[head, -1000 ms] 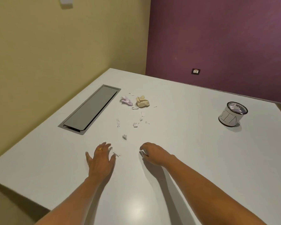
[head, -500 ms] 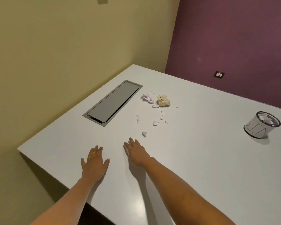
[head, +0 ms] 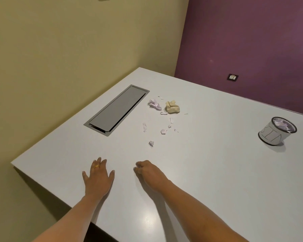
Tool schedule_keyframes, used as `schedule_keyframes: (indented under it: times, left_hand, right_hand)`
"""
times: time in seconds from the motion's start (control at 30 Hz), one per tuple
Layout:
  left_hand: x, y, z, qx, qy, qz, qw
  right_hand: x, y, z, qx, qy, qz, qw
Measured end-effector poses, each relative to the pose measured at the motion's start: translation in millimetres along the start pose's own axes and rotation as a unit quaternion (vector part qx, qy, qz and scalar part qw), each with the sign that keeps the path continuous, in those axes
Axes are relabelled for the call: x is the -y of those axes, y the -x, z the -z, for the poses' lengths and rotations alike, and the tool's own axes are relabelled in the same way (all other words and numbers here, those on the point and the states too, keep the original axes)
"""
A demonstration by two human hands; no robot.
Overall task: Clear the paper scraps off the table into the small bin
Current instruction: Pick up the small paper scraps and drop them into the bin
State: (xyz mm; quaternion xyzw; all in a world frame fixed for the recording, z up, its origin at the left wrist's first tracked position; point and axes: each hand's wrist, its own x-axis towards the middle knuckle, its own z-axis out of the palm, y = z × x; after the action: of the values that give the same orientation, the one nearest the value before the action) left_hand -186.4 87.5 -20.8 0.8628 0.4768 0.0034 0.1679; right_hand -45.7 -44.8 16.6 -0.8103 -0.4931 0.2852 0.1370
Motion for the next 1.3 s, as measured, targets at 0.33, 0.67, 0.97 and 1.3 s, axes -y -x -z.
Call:
schedule_keyframes:
  times: [0.33,0.67,0.97,1.3]
  left_hand:
    - [-30.1,1.3,-8.4,-0.019,0.007,0.028,0.999]
    - [-102.6,12.9,-21.9,-0.054,-0.023,-0.156,0.986]
    - [-191.6,6.8,-47.9,-0.001,-0.01,-0.306,0.952]
    - [-264.2,-5.4,-79.3,0.061,-0.005,-0.403,0.913]
  right_hand:
    - [-46.3,23.1,12.5,-0.032,-0.1,-0.089,0.99]
    - [-111.0,65.4,50.6,-0.107,-0.094,-0.133,0.981]
    - [-194.0,111.1,99.2,-0.155,-0.062,-0.23,0.959]
    - [-287.2,130.4,203.7,-0.38,0.007,-0.259,0.888]
